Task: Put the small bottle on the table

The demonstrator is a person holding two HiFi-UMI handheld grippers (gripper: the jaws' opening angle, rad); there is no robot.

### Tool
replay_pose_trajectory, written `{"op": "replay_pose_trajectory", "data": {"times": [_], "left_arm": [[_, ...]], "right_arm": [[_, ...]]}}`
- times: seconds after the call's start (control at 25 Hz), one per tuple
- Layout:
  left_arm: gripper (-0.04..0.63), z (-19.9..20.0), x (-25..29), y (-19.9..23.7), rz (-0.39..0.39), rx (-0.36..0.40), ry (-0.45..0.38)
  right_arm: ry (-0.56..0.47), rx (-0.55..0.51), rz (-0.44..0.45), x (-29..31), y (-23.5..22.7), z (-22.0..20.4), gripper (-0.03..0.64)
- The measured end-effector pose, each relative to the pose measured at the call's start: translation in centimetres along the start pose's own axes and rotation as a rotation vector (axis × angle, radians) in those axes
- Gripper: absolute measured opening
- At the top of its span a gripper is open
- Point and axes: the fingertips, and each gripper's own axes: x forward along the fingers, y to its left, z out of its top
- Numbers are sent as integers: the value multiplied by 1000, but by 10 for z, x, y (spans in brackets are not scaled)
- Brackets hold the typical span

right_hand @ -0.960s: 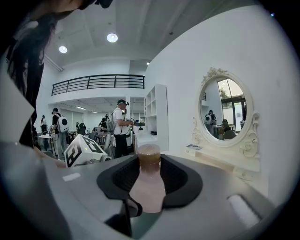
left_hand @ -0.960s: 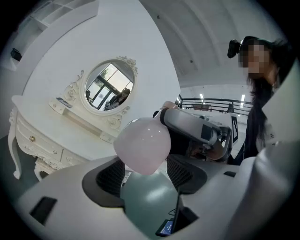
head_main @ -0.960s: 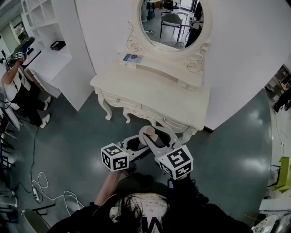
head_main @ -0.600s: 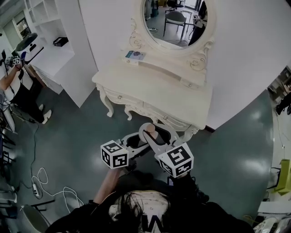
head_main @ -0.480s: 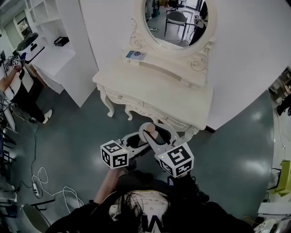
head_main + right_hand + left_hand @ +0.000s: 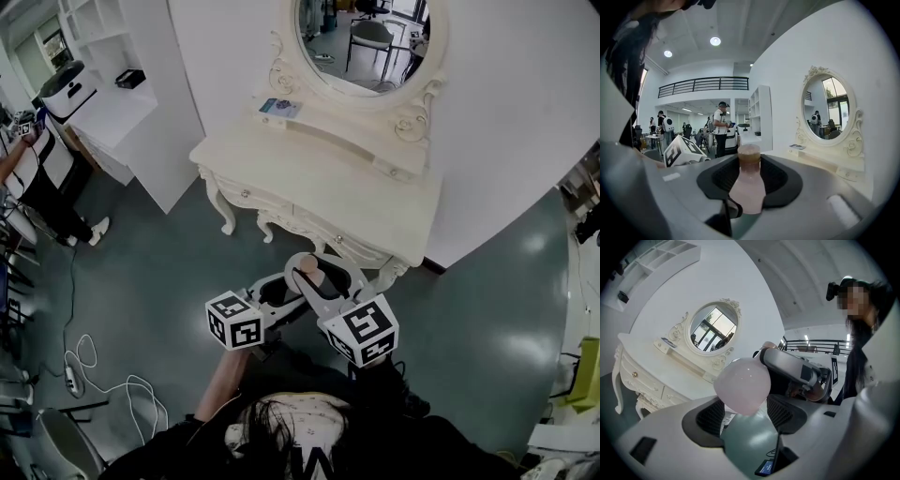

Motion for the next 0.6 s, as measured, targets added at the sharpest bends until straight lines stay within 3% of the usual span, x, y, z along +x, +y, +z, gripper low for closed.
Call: {"op": "replay_pose_trajectory", "data": {"times": [0.6], "left_arm": [[265,4,-2,17,80,-28,-28]], "right_arm": [[-2,10,89,18,-4,-3,149]]}}
